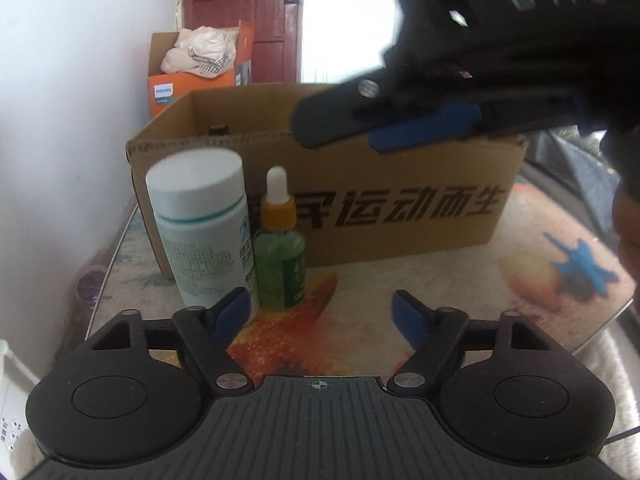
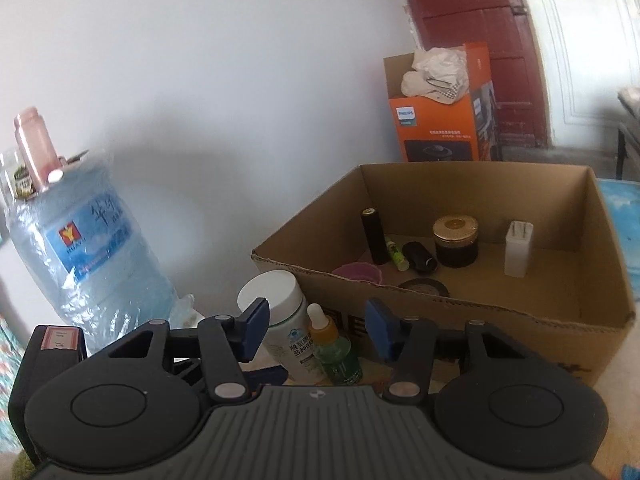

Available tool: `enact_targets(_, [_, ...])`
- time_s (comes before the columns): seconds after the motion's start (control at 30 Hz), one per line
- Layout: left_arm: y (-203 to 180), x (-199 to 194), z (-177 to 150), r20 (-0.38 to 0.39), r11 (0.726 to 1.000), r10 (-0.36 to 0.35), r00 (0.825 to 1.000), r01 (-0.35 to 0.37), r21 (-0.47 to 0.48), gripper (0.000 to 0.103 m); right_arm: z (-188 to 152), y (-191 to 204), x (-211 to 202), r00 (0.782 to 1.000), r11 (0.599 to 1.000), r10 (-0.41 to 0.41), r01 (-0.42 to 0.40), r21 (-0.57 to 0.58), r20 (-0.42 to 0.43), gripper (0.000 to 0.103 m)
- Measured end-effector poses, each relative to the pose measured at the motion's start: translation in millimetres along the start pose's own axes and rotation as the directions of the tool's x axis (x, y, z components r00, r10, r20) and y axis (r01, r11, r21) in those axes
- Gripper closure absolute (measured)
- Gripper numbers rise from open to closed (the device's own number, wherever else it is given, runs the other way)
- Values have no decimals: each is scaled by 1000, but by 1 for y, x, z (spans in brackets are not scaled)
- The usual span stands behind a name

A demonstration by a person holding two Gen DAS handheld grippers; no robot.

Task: Organize rigid objects
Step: 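Move the right gripper to the green orange-capped dropper bottle and grasp it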

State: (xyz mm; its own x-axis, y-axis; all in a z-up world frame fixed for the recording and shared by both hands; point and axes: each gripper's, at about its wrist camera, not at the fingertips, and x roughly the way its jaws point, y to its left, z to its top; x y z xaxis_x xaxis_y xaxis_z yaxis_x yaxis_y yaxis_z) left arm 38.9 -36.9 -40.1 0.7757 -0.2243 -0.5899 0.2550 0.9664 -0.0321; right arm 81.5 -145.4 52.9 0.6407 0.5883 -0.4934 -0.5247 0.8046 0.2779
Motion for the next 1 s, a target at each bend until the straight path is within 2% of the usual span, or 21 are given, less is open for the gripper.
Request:
enact_targets(0.17, [4, 15, -6, -7, 1000, -1, 1000, 1, -9, 35, -4, 10, 20, 999, 998, -19, 16, -68, -36, 55])
enact_targets(0.5, [4, 33, -7, 15, 1000, -4, 1000, 4, 2, 37, -5, 3, 42, 997, 997, -28, 23, -76, -72, 71])
enact_targets(0.77, [-6, 38, -2, 20, 998, -53, 998, 52, 37, 42, -10, -13, 30, 996, 999, -40, 39, -7, -76, 71])
enact_targets(1.0, [-27, 36, 0, 19, 988, -130, 991, 128, 81, 44, -20, -32, 7, 993, 994, -95, 98, 47, -67, 71])
